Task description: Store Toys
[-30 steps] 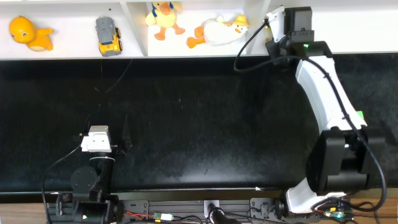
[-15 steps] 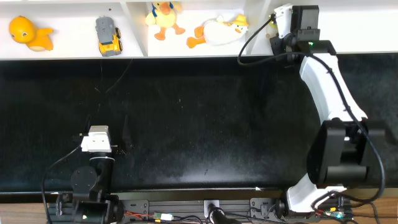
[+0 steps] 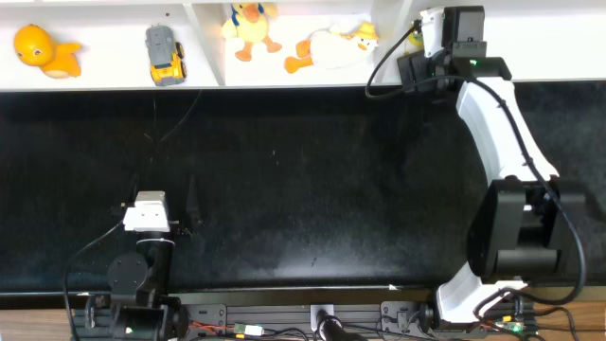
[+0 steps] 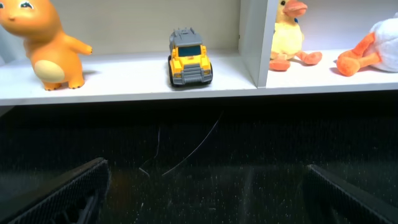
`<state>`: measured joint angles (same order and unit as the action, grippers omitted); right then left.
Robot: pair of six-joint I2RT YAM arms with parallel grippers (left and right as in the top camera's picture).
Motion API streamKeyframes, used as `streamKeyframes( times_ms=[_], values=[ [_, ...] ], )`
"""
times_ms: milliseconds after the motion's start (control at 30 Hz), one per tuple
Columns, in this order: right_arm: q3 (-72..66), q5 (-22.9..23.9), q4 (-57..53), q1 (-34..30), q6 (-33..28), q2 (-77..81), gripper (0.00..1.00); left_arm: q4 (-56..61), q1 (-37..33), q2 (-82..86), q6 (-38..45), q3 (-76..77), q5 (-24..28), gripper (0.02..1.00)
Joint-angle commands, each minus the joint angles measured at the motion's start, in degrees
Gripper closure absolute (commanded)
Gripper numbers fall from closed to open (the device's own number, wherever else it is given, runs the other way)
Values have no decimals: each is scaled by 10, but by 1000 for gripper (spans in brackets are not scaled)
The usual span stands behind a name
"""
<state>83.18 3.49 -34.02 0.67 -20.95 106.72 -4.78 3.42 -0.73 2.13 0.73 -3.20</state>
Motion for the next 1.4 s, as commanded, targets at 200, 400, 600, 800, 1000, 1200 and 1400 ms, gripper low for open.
streamKeyframes(
  times_ms=[200, 400, 600, 800, 1000, 1200, 1400],
  values=[
    [-167, 55, -12, -31, -3, -148, 3, 0, 5, 6, 13, -3, 3, 20],
    [-304, 68, -45, -71, -4, -330, 5, 0, 5, 6, 13, -3, 4, 20],
    [-317, 66, -99, -72, -5, -371, 5, 0, 5, 6, 13, -3, 3, 20],
    [-317, 38, -100, -72, -3, -370, 3, 0, 5, 6, 13, -3, 3, 20],
    [-317, 5, -46, -90, -5, -379, 5, 0, 5, 6, 13, -3, 3, 20],
    [-318, -50, -54, -219, -5, -414, 7, 0, 5, 6, 13, -3, 4, 20],
    [-318, -73, -120, -372, -149, -419, 93, 0, 5, 6, 13, -3, 3, 20]
  ],
)
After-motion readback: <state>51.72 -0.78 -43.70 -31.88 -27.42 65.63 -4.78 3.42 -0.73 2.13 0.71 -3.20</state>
